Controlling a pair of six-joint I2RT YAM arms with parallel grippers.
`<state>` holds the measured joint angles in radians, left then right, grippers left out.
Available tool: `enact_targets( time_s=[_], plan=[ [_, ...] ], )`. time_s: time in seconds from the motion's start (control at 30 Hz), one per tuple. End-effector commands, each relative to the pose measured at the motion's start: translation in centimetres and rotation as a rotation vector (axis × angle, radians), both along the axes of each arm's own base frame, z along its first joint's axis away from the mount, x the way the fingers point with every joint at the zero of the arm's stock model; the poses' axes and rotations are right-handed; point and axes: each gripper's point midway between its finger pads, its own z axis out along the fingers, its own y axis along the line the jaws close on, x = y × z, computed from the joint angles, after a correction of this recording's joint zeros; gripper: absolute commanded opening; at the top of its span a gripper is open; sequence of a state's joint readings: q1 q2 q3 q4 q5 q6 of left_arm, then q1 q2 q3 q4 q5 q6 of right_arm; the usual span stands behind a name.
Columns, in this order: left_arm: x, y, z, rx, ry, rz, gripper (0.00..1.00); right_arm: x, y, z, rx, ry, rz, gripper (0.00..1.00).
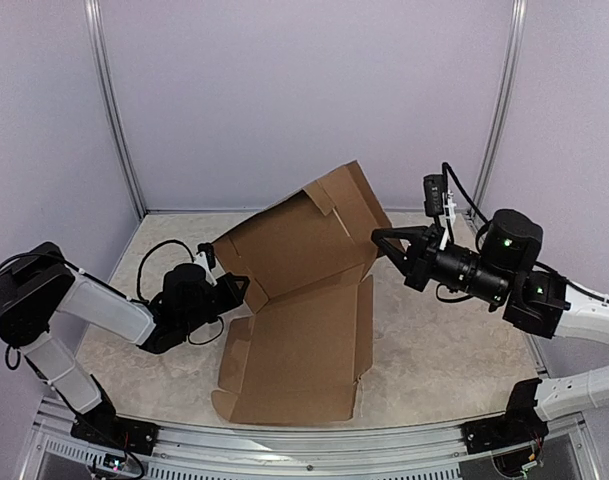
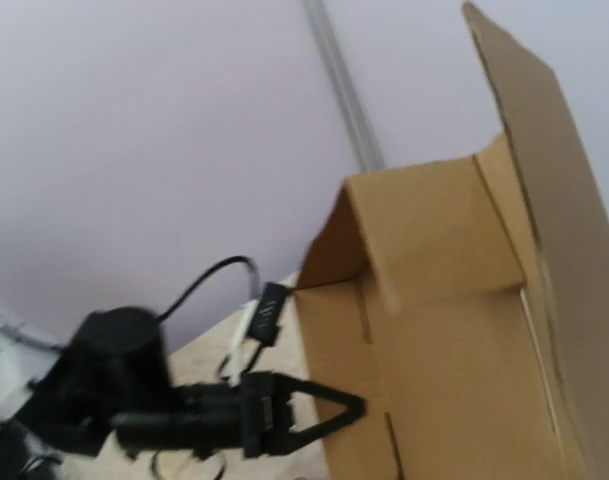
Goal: Fold the paper box
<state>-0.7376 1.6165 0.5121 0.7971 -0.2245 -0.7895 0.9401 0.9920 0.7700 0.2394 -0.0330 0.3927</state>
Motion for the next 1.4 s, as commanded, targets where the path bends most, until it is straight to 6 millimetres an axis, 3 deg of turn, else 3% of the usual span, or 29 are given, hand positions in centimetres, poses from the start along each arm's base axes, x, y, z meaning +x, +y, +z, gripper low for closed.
enact_targets(
  time_s=[0.0, 0.23, 0.37, 0.9, 1.37],
  plan=[
    [-0.3, -0.9, 3.0, -0.152, -0.029, -0.057, 0.0, -3.1, -0.5, -2.2, -0.082, -0.048, 0.128, 0.0],
    [-0.9, -1.6, 4.3, -0.3, 0.002, -0.128, 0.0, -4.2, -1.4, -3.3, -0.06, -0.121, 0.148, 0.0],
    [-1.6, -2.2, 4.5, -0.335, 0.025, -0.172, 0.0, -3.7, -1.3, -3.1, -0.051, -0.146, 0.124, 0.0],
    [-2.3, -2.9, 5.2, -0.361, 0.035, -0.213, 0.0, -3.1, 1.8, 2.8, 0.057, -0.269, 0.184, 0.0],
    [-2.8, -3.3, 5.6, -0.328, 0.009, -0.233, 0.0, -2.0, 3.6, 2.7, 0.037, -0.253, 0.171, 0.0]
  ],
)
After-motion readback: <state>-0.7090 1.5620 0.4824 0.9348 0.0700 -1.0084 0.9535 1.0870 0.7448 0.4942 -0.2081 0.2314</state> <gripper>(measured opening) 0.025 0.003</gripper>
